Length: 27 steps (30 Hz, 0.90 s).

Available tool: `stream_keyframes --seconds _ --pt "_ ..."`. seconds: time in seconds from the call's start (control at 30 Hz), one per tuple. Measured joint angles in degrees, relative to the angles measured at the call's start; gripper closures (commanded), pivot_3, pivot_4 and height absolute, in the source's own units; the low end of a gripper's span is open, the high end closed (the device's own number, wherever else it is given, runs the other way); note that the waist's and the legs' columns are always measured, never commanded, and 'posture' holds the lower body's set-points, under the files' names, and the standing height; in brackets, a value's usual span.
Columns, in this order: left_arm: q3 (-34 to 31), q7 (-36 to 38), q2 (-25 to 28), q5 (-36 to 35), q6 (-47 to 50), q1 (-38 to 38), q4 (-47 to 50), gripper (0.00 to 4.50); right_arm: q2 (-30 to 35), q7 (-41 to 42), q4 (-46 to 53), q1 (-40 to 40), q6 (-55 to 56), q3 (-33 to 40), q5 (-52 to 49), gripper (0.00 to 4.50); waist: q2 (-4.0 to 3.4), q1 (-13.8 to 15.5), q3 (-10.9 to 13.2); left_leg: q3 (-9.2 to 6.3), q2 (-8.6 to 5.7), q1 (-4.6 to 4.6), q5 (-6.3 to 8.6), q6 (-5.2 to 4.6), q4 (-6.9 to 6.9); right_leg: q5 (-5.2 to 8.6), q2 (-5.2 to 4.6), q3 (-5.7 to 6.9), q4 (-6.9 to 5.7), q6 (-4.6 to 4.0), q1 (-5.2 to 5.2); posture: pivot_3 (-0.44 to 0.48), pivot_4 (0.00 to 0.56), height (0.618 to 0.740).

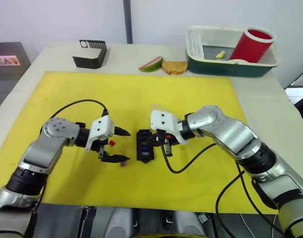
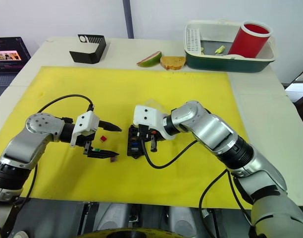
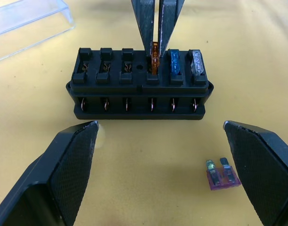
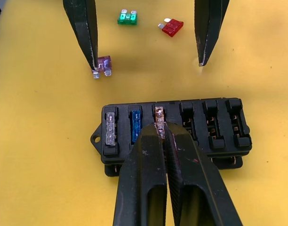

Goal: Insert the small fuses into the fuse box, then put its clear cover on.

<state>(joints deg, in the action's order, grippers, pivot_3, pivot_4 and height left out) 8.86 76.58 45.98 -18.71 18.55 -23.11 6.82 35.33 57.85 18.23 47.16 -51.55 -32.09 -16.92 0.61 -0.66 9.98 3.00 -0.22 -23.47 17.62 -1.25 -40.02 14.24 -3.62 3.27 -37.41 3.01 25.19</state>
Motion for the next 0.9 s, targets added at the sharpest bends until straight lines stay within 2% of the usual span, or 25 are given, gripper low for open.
stream_keyframes --seconds 0.5,0.9 --pt "0.01 -0.61 -0.18 -0.01 0.01 0.0 0.0 0.02 -0.36 1.1 -1.16 -0.08 3.2 -1.52 3.38 4.5 0.0 -0.05 -0.01 0.0 0.0 0.07 0.0 0.0 -0.01 0.0 0.01 0.0 -0.03 0.0 -0.05 0.0 0.15 0.74" --pt "0.05 -0.78 -0.46 0.0 0.06 0.0 0.01 0.02 -0.85 1.6 -1.48 0.01 1.56 -1.03 3.41 4.5 0.0 -0.01 -0.02 -0.01 0.0 0.13 0.0 0.0 -0.01 0.0 0.01 0.0 -0.04 0.0 -0.13 0.0 0.15 0.74"
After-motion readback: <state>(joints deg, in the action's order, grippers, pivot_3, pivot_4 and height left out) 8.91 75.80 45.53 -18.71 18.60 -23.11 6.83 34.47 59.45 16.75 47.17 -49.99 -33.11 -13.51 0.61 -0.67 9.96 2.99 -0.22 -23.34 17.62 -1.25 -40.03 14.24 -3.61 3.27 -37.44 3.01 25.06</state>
